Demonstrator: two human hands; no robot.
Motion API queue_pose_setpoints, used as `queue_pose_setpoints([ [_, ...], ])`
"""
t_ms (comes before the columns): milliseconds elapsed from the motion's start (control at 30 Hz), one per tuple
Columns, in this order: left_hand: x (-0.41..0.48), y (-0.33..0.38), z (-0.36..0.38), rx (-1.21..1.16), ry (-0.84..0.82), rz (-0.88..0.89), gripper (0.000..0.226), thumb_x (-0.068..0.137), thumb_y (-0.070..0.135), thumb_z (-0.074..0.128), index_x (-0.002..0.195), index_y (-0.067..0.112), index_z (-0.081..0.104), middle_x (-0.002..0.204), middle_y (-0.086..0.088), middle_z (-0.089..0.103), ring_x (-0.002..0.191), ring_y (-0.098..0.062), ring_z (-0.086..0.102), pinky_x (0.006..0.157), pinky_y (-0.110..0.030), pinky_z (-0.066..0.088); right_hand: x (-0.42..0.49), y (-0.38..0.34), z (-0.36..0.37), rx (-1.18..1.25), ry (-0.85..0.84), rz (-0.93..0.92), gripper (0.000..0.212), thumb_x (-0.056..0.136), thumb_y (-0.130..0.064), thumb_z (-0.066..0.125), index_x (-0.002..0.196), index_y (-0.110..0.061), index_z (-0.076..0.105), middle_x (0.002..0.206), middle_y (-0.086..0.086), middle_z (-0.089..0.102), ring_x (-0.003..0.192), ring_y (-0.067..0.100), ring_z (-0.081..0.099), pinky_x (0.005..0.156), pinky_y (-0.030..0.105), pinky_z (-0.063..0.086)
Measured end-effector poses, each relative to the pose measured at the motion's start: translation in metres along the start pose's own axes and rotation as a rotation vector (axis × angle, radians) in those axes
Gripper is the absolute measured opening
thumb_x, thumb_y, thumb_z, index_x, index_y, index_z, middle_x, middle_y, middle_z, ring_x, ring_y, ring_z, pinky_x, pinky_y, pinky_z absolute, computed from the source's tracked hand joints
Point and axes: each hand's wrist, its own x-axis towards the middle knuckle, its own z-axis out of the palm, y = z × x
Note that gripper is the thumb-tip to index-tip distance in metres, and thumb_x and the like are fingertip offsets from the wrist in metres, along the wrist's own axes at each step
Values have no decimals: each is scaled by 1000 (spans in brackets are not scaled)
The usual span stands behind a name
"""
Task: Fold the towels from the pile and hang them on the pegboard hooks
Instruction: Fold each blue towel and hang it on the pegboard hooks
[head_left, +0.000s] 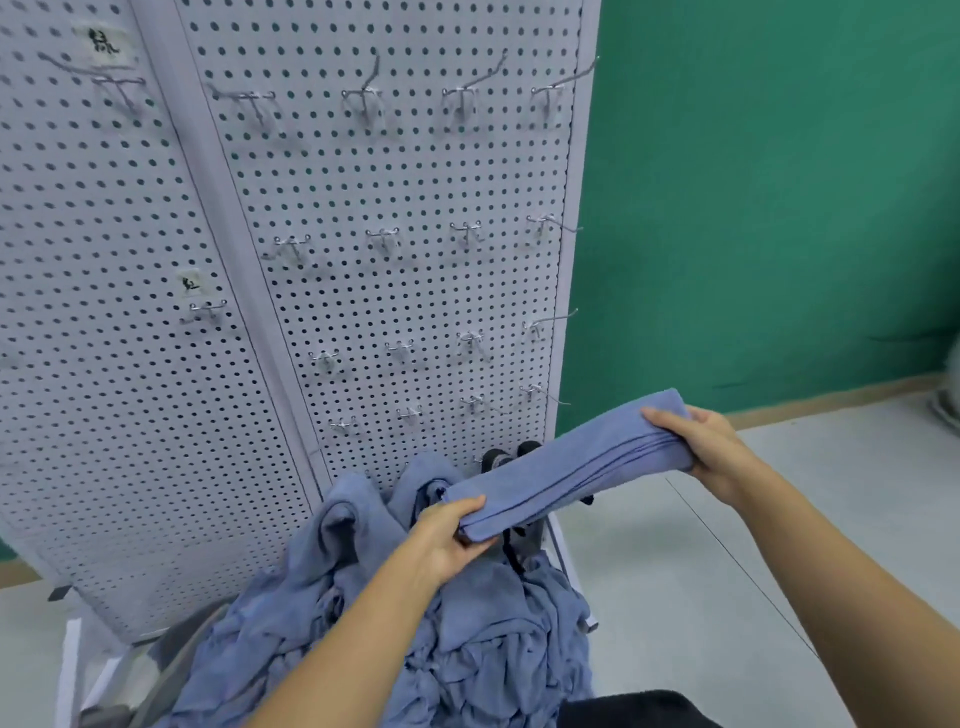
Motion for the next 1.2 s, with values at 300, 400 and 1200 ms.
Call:
queue_pose_setpoints([
  [300,67,35,52,-114,-89,76,11,93,4,54,102,4,60,100,-12,65,87,-23,62,58,-29,59,81,-44,-11,66,8,-71,11,85,-18,70,91,-10,65,81,2,68,64,10,61,55,18,53],
  [400,87,43,47,-150,-76,52,12,93,5,55,103,3,60,97,-13,66,88,-23,62,60,-31,60,104,-48,0,67,-46,-69,9,85,-17,70,90,-10,65,80,1,69,62,7,63,54,17,52],
  [1200,87,2,93,1031,211,1065,24,86,14,66,97,20,45,96,5,48,86,-13,47,75,-30,47,116,32,32,-906,13,-376,34,96,-22,52,129,-18,58,152,4,36,145,28,15,116,32,11],
])
